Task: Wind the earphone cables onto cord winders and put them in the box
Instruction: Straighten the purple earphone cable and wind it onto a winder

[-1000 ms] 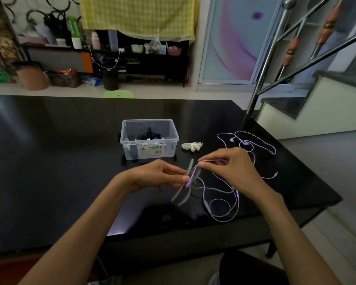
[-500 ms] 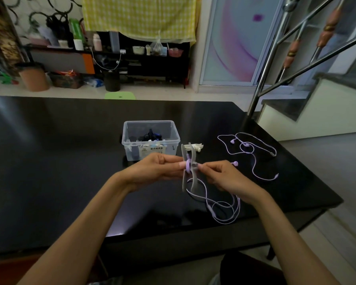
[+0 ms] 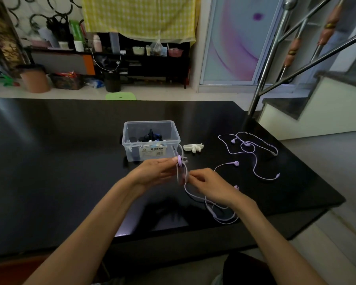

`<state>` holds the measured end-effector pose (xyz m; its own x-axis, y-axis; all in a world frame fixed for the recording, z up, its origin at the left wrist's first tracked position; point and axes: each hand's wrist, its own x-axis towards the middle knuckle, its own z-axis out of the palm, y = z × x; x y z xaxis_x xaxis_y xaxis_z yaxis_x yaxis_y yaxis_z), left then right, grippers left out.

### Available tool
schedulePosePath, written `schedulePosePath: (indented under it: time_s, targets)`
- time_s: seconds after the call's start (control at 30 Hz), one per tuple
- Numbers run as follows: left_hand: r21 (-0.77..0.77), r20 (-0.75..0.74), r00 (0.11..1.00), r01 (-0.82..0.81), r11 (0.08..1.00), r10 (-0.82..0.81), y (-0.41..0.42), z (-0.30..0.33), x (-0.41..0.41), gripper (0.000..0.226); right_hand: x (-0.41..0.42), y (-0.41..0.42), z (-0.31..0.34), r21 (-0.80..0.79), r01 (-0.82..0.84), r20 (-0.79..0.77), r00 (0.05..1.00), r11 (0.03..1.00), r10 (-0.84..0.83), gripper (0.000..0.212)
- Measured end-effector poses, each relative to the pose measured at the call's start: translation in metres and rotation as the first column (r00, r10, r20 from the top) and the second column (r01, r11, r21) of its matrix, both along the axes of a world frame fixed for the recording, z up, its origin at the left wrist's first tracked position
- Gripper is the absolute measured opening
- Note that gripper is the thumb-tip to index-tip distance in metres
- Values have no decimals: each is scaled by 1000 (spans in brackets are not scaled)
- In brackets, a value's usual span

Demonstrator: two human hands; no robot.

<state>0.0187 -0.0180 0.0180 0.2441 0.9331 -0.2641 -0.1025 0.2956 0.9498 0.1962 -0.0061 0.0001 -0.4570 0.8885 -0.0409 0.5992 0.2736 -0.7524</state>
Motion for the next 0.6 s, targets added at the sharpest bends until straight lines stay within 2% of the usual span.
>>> schedulePosePath:
  time_s: [0.1,0.2,0.27,0.33,0.4,0.47,0.53,0.6]
  targets:
    - [-63,174,978,-102,993,111,-1,-1,7,19,-5,-3,5,-77,1,-114,993,997,-10,41]
    - [-92,247,935,-237,967,253,1,-5,11,18,-8,-9,14,-111,-19,-106,994,994,7,37]
    - [-29,165,917,-364,931,363,3,-8,8,18,-7,-14,24,-135,-72,-103,993,988,58,32]
    - [99,-4,915,-400,911,403,6,-11,2,15,-3,-18,35,-141,-84,-132,989,987,65,30]
    - [166,-139,952,-249,954,272,6,-10,-2,20,3,-17,43,-86,-38,-151,988,996,25,30]
    - [124,-227,972,-28,992,56,5,-5,-3,27,9,-14,47,-24,5,-151,988,1000,-9,29]
    - [71,-303,946,141,988,-113,4,1,-5,31,17,-11,49,18,16,-125,992,1000,-14,26]
    - [37,-358,904,264,964,-234,1,8,-7,27,24,-11,50,67,16,-90,996,998,-10,19]
